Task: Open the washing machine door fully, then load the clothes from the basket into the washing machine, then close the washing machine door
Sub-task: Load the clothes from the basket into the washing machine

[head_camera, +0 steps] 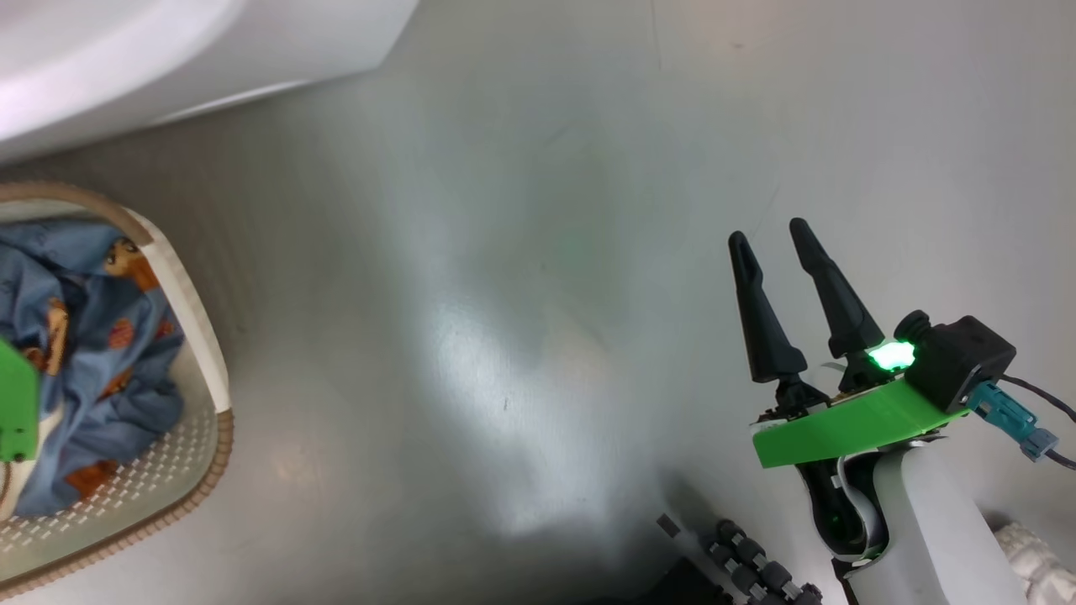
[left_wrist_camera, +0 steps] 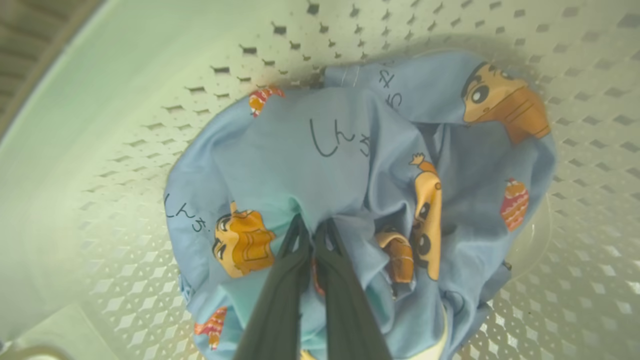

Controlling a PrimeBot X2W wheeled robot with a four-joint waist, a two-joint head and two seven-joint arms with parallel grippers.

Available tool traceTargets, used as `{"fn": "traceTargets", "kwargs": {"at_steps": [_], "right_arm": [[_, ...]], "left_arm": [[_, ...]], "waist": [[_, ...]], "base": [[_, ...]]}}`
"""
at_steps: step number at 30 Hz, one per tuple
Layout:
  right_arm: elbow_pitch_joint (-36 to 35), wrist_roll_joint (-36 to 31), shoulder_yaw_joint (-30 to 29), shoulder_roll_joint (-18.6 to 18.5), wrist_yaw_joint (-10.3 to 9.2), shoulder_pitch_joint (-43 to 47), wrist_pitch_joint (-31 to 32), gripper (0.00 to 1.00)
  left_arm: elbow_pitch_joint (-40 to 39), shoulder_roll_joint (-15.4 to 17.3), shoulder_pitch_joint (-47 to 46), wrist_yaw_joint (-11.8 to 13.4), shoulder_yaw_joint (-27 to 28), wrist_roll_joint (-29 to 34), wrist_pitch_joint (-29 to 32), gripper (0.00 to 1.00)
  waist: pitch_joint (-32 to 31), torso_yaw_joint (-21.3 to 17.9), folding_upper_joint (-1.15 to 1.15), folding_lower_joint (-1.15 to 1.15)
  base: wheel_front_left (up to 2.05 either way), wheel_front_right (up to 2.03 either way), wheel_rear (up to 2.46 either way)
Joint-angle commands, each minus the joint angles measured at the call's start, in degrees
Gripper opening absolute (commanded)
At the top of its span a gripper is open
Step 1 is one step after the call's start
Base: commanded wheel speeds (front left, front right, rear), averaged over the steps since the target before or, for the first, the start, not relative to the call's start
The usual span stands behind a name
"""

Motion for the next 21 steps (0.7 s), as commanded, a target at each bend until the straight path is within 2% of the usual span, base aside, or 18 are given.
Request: {"fn": "traceTargets", "kwargs": {"at_steps": [1,9,21], "right_arm": [[-0.88,0.75,0.63,0.02,0.57,1.51,-0.68,1.0],[-0.59,-0.97,-0.57,0.02,0.57,2.57,-0.68,1.0],[0.26,-3.19,-1.6,0.02,0.57,4.5,-0.68,1.0]], "left_arm": [[-0.36,1.59,0.8,0.55,1.3,-0.37,-2.13,0.0],[1.76,-2.8,2.8,1.71,1.67,-3.0,-13.43,0.0],[8.03,-7.19,3.32,1.01,2.26,-6.46,-27.19,0.0]], "waist": [[-1.79,0.49,0.0,0.0],[-7.53,2.28,0.0,0.0],[-15.43,4.86,0.0,0.0]], "base": [[0.0,0.0,0.0],[0.0,0.0,0.0],[0.0,0.0,0.0]]}}
